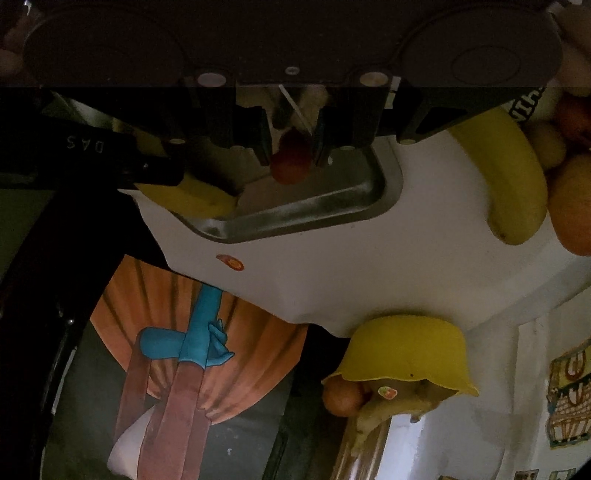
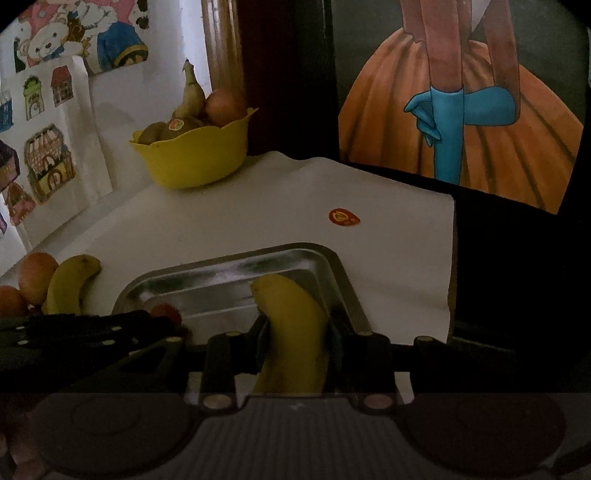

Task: Organize fruits
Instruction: 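Carry the tomato and banana over the metal tray with both grippers, then open both grippers to drop the tomato and banana into the tray, then lift both grippers away from the tray toward the remaining fruit, then grasp the mandarin orange with the right gripper while the left gripper grasps a brown kiwi, then carry the orange and kiwi into the metal tray and open both grippers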

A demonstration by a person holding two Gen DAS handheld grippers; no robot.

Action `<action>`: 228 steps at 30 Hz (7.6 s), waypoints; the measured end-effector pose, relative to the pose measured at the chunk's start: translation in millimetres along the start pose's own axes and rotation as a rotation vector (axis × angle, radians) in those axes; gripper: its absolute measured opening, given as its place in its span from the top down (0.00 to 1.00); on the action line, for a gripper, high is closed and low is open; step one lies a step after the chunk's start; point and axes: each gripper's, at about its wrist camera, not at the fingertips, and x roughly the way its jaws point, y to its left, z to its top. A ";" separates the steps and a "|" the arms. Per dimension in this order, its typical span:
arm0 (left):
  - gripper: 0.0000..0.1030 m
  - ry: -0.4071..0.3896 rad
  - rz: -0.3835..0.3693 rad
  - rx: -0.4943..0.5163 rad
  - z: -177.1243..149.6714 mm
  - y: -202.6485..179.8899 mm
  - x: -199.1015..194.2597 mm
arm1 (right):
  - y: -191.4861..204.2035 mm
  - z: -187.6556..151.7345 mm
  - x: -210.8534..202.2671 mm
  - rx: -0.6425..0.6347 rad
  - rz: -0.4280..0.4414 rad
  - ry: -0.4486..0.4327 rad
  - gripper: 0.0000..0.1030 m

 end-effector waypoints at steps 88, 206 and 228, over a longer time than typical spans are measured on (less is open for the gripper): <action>0.01 -0.210 0.235 0.001 -111.8 150.7 -261.9 | 232.5 -136.4 -146.7 -0.227 0.076 -0.138 0.00; 0.72 -0.134 -0.072 0.024 -47.3 7.9 -174.8 | 106.5 -84.5 -118.5 -0.382 0.202 -0.145 0.64; 0.72 -0.113 -0.115 -0.070 -10.4 -9.7 -69.7 | 54.3 -58.8 -77.0 -0.284 0.080 -0.180 0.64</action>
